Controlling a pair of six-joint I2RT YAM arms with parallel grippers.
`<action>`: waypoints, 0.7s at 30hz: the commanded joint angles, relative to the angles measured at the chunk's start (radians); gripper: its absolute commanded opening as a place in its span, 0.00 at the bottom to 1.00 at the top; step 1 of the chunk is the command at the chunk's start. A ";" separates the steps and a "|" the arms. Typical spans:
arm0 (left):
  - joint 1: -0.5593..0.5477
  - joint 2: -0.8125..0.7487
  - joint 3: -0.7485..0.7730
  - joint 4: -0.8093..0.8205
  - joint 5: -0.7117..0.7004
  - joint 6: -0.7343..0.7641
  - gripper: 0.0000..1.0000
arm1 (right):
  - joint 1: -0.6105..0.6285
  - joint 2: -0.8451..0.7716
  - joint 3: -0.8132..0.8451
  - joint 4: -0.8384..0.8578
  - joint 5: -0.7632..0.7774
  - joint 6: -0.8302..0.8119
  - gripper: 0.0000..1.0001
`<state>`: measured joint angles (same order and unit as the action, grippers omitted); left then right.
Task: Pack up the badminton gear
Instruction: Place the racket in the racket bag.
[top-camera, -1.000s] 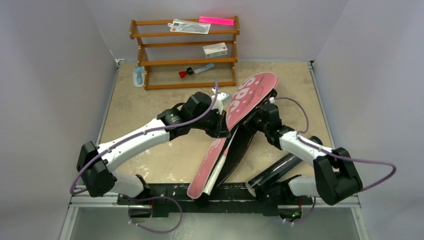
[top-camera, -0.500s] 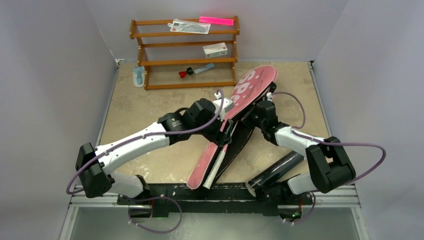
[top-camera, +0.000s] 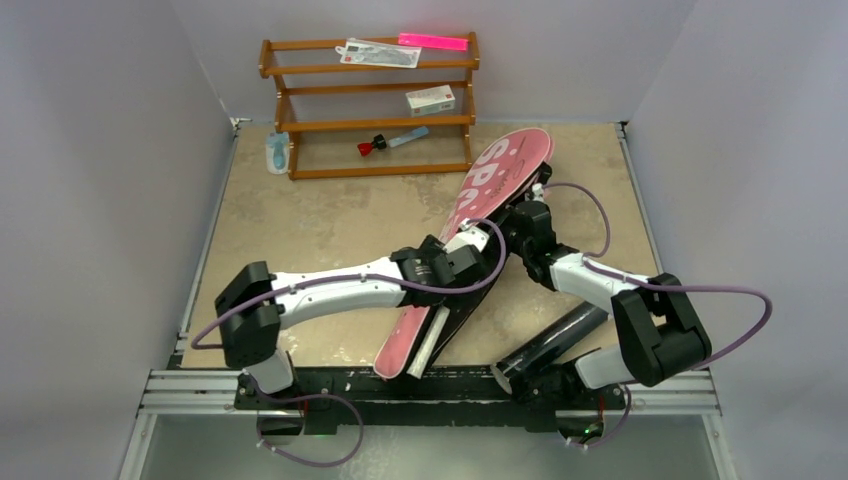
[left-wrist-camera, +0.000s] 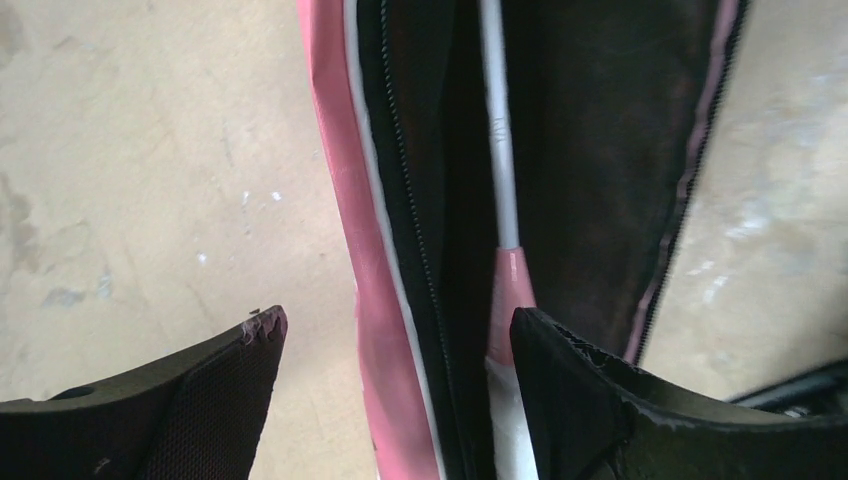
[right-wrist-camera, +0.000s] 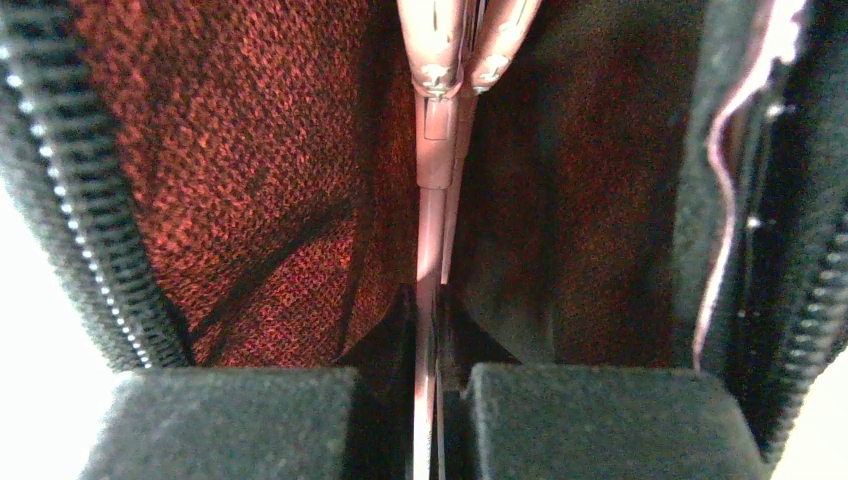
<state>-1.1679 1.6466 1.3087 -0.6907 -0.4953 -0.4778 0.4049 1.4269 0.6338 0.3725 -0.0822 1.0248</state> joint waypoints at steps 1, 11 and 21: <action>-0.026 0.055 0.080 -0.127 -0.203 -0.088 0.75 | 0.007 -0.027 0.050 0.110 -0.013 -0.053 0.00; -0.069 0.064 0.179 -0.346 -0.285 -0.176 0.35 | 0.007 -0.057 0.070 0.045 0.057 -0.084 0.00; -0.070 0.011 0.114 -0.303 -0.173 -0.145 0.00 | 0.007 -0.069 0.092 0.020 0.079 -0.030 0.00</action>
<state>-1.2373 1.7172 1.4464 -0.9852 -0.7025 -0.6277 0.4076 1.4017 0.6468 0.3359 -0.0616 1.0248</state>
